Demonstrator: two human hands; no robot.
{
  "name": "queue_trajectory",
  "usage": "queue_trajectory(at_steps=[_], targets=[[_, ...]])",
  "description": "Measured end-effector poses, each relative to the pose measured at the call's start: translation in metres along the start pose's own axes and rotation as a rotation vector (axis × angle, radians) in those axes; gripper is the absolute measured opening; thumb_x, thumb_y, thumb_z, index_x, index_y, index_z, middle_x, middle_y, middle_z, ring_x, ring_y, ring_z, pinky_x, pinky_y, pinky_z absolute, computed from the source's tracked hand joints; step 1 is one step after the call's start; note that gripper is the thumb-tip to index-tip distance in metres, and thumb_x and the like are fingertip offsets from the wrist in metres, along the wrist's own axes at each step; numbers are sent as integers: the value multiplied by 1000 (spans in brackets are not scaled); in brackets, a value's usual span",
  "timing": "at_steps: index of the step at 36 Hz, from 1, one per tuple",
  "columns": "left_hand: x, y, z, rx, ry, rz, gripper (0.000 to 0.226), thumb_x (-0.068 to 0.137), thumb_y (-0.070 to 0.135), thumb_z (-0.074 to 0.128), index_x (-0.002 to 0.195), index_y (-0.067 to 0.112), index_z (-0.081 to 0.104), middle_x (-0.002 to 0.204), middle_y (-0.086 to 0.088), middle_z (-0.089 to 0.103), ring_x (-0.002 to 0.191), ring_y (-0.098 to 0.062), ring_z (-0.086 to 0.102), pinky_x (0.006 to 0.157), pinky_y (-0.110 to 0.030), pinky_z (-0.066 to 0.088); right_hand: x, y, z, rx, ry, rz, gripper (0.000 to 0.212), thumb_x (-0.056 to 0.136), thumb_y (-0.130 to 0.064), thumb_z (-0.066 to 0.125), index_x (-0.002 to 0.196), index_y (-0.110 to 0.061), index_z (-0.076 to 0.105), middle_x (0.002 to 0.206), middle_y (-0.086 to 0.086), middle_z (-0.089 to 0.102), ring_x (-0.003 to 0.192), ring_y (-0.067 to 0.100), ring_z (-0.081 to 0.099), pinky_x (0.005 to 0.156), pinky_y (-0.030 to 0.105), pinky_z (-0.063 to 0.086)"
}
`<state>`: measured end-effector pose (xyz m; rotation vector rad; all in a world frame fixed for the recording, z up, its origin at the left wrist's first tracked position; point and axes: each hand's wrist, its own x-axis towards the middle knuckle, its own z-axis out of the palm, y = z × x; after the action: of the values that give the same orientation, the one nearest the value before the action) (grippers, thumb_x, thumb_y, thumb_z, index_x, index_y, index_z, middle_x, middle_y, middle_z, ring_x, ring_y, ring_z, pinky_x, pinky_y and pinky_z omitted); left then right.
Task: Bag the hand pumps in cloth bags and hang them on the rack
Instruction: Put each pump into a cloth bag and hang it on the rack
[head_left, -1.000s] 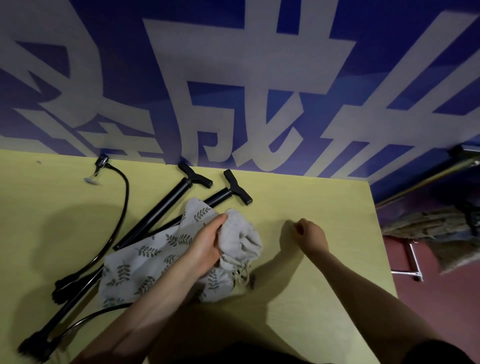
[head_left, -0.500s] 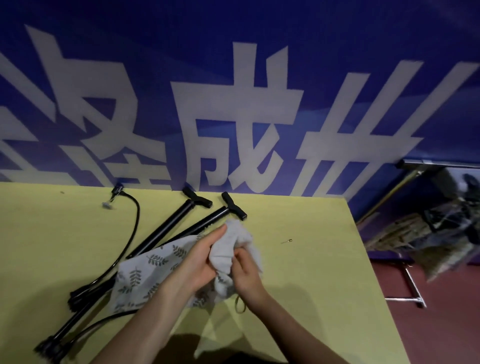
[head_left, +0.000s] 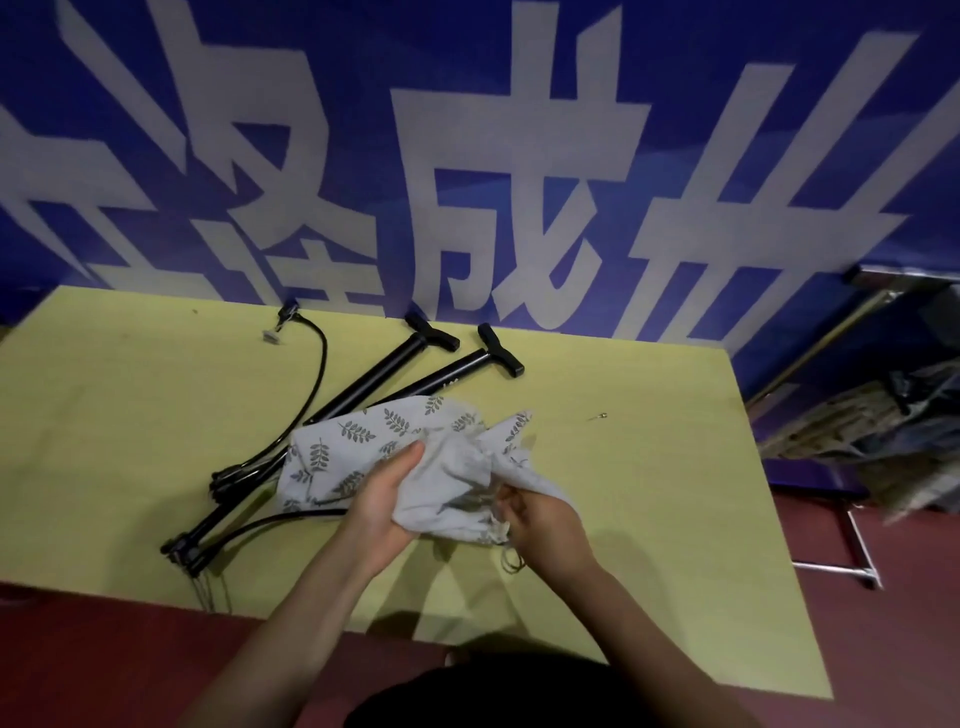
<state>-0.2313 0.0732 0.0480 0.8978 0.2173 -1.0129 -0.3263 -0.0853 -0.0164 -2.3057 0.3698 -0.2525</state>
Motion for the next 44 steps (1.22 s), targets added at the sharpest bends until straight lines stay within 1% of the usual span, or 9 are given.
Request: queue_trajectory(at_steps=[5,8,12,17,22,28,36,40,44], targets=[[4,-21,14,7,11,55,50,93,33,42,129,1,55,124,-28,60,110,-44,61,82,-53,55,-19,13,-17,-8,-80,18,47,79,-39,44,111,-17,70,92,-8,66,74,18,58,67,28,50],[6,-32,28,23,37,84,49,95,33,43,130,1,55,129,-29,56,118,-46,55,98,-60,44,-25,24,-34,-86,-91,32,62,78,-53,30,100,-11,70,87,2,68,78,22,59,70,38,52],[14,-48,51,-6,82,79,50,93,34,47,127,-1,57,130,-31,55,121,-46,52,108,-60,32,-35,42,-72,-113,-130,-67,47,87,-57,32,89,-22,64,81,-4,69,75,16,60,66,34,49],[28,-50,87,-103,173,126,40,82,29,54,107,1,69,115,-23,66,101,-34,66,85,-43,55,-38,51,-124,-10,-43,-122,43,89,-56,47,65,-22,55,59,-5,56,57,7,53,57,31,43],[43,-55,117,-84,148,176,33,92,28,49,109,5,65,112,-17,69,98,-27,66,80,-35,57,-22,62,-166,344,-38,-52,43,93,-24,59,54,-35,45,53,-14,48,54,-1,47,57,21,37],[59,-74,119,87,224,175,35,101,27,41,114,3,63,112,-19,69,94,-25,69,73,-33,59,-13,87,-167,457,-107,82,40,97,-16,56,60,-25,42,57,-11,39,57,4,39,58,22,33],[61,-78,97,381,510,262,21,99,17,49,114,8,61,108,-10,66,96,-24,66,76,-32,55,-15,103,-116,661,6,470,17,92,-5,58,77,4,63,64,7,55,53,10,49,51,21,41],[64,-72,78,546,503,164,17,98,18,50,102,9,63,106,-11,66,94,-22,63,79,-31,53,-2,102,-90,452,-14,563,12,90,-11,58,79,-9,61,70,2,61,65,18,56,60,26,41],[72,-61,35,651,519,42,35,99,30,49,124,7,55,115,-11,57,104,-25,56,87,-35,47,13,71,-65,358,4,439,8,90,-15,55,93,-16,61,94,3,63,79,16,59,66,27,42]])
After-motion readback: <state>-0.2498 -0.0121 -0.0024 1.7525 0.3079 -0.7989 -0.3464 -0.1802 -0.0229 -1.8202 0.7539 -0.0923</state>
